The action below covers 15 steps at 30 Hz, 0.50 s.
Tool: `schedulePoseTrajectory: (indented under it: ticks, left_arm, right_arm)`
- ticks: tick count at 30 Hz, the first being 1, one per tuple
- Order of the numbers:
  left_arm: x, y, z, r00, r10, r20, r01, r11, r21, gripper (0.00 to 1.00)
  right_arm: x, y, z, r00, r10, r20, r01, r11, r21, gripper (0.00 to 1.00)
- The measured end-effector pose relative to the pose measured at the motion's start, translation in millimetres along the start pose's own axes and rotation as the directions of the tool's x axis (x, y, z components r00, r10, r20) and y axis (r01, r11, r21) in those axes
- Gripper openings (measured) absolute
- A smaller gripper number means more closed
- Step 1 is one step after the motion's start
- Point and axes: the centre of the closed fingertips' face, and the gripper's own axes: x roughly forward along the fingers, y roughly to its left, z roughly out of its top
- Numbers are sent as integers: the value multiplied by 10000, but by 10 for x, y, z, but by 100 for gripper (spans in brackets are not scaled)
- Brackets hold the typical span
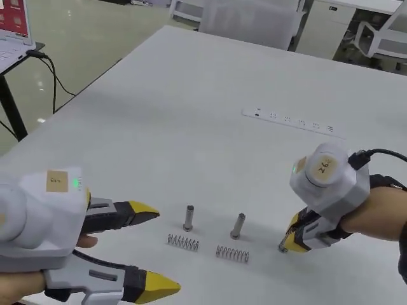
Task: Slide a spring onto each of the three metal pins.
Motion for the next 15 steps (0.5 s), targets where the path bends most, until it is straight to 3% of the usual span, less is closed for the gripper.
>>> schedulePoseTrajectory:
  ticks: [15]
  left_arm:
    - [2, 1, -16, 10000, -4, -85, 5, 10000, 53, 59]
  right_arm:
    - [50, 30, -13, 10000, 41, 48, -42, 10000, 79, 9]
